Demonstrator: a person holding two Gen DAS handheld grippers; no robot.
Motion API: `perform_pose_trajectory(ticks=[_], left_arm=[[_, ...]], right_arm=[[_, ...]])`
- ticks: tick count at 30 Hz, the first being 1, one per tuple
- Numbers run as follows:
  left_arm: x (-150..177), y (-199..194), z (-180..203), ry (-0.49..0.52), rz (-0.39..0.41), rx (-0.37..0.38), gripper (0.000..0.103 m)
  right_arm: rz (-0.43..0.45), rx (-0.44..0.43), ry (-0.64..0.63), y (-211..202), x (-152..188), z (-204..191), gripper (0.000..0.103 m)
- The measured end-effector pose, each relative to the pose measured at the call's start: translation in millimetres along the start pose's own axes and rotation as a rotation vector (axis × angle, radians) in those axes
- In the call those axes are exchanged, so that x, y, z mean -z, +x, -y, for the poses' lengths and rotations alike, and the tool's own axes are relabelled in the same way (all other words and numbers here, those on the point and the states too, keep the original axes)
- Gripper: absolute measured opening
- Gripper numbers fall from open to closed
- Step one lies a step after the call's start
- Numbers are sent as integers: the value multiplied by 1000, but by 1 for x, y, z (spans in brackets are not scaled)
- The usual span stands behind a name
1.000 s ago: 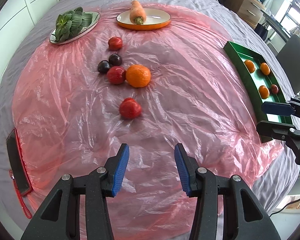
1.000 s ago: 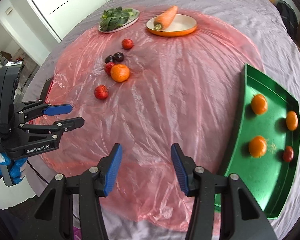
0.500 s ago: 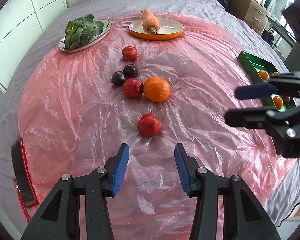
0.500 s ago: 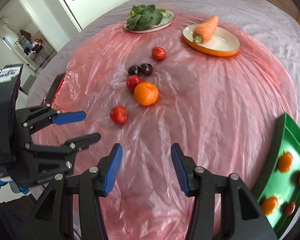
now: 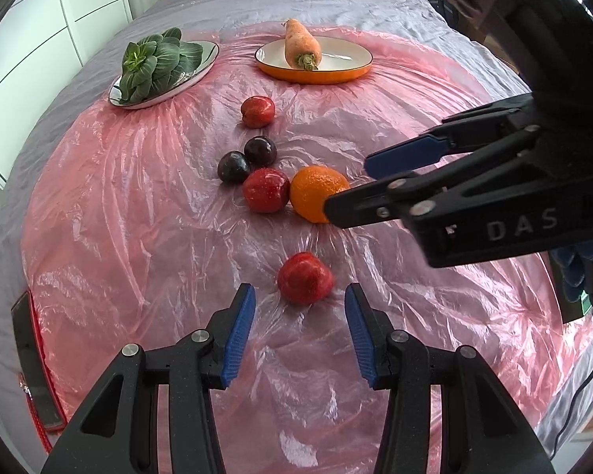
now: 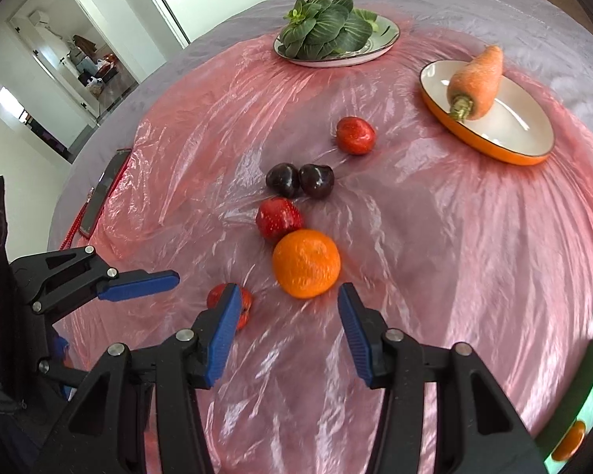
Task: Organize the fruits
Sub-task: 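Grasp a red tomato with the left tool while the right tool grasps an orange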
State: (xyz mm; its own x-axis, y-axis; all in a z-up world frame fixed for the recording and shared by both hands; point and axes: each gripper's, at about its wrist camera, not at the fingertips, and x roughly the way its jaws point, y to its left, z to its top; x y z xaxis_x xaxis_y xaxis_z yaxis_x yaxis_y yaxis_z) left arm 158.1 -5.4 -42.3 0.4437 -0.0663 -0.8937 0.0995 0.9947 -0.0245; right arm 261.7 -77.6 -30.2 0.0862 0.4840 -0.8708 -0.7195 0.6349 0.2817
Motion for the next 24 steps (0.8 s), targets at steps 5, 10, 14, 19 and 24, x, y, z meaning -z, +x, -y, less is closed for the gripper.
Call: perform_pose_trajectory(ticks=[5,10,14,19,24], left_arm=[[-4,11,-1,-8,-7,1,42],[-7,22,1,-10,-11,-3,42],[-7,31,1,-13,-18,-4,42],[-7,39,4,-4,-22,2,42],[-7,46,2,-22,-35,23,41]], right_arm=[[-5,-5,-16,13,-9,2,84],[-21,1,-18,25,-13,7,84],[-33,-8,-13,36,-15,9,85],[-49,-18,-18,49,-15,9,85],[-54,-36,-10,55,-14,13,84]])
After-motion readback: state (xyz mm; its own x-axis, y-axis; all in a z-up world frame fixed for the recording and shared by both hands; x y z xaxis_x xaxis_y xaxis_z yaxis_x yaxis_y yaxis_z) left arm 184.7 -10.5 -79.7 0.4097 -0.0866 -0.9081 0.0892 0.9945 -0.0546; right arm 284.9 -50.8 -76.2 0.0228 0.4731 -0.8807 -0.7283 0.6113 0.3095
